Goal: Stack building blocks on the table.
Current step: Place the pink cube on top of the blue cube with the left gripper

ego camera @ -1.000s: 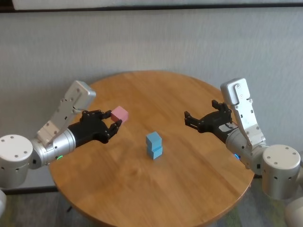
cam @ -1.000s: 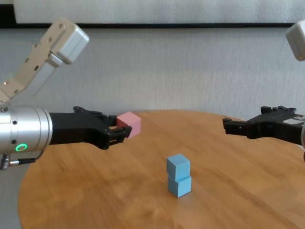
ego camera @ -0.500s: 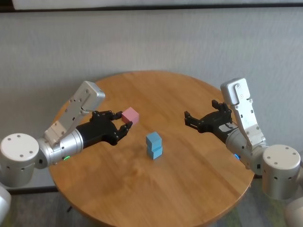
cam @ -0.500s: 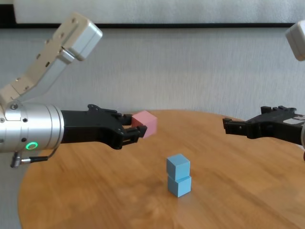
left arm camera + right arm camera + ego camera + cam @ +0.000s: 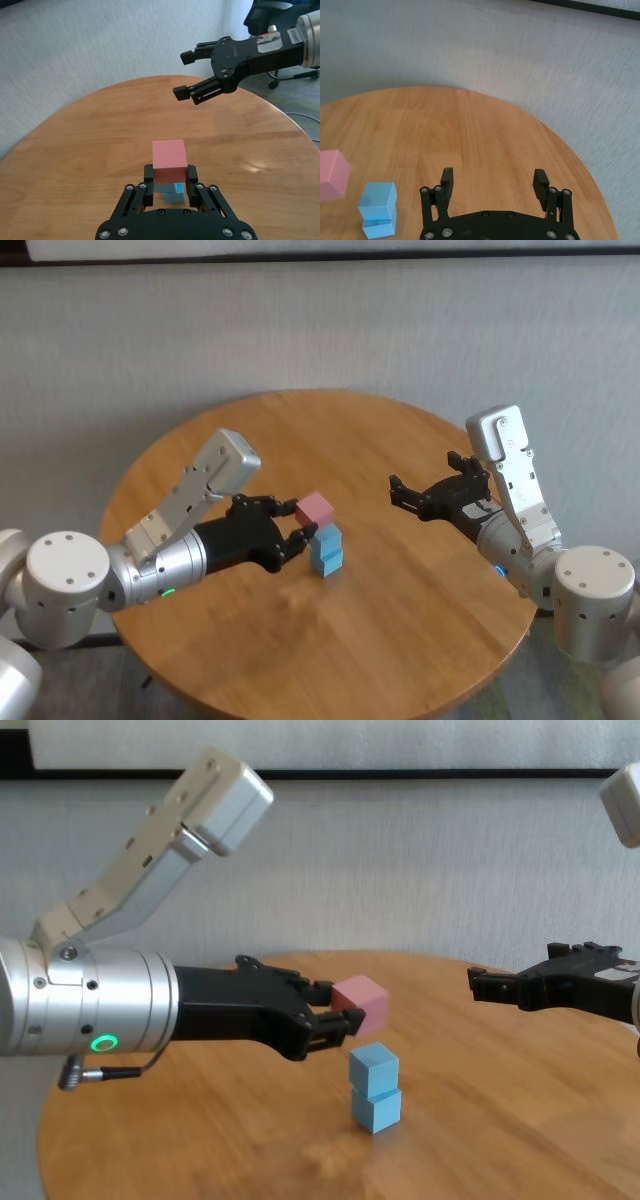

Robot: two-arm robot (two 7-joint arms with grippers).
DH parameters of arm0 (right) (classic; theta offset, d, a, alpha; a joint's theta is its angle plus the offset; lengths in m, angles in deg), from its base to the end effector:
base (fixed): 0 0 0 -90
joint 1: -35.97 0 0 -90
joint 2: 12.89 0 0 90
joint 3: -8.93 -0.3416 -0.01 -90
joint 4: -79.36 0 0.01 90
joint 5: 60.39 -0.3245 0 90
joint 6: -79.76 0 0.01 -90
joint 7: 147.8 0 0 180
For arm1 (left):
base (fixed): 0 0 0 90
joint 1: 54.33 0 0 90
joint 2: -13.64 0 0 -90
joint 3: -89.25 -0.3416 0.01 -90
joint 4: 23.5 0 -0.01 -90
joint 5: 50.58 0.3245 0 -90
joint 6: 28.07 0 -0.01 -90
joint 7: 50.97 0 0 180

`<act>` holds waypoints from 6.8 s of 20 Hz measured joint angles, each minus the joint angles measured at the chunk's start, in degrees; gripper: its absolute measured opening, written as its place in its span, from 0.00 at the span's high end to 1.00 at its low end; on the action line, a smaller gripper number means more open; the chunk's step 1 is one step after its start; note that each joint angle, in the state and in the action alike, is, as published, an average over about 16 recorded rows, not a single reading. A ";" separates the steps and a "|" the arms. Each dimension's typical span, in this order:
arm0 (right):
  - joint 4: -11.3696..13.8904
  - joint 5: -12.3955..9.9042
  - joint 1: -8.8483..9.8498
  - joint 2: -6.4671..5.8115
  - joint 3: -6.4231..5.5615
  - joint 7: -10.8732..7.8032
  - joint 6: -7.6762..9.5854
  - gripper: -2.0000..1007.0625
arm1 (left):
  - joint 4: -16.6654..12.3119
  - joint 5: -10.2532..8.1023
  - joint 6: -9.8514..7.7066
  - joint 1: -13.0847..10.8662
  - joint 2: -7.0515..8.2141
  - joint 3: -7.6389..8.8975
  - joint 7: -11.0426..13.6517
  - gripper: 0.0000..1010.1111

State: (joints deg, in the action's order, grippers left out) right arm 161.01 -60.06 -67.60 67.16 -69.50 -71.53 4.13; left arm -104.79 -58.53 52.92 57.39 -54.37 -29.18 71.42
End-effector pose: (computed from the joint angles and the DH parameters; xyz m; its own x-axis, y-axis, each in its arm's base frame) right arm 0.4185 -0.0026 -0.3189 0.3818 -0.9092 0.1663 0.9108 0.3396 -0.2347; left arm 0.4376 0.0014 -0.2937 0.7946 0.5590 0.2371 -0.6070 0.7393 0.2914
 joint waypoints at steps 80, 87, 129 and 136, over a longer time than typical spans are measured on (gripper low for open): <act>0.00 0.00 0.00 0.00 0.00 0.00 0.00 0.00 | 12.86 -7.47 2.05 7.08 -3.67 -6.12 1.32 0.62; 0.00 0.00 0.00 0.00 0.00 0.00 0.00 0.00 | 12.85 -7.72 1.89 7.03 -3.61 -6.11 1.39 0.62; 0.00 0.00 0.00 0.00 0.00 0.00 0.00 0.00 | 15.16 -7.25 2.78 7.32 -4.19 -5.89 0.88 0.52; 0.00 0.00 0.00 0.00 0.00 0.00 0.00 0.00 | 14.33 -7.19 2.89 7.11 -4.07 -5.32 0.33 0.33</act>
State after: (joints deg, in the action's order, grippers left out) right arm 161.01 -60.06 -67.60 67.16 -69.50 -71.53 4.13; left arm -90.46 -65.72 55.81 64.50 -58.45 -34.50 71.75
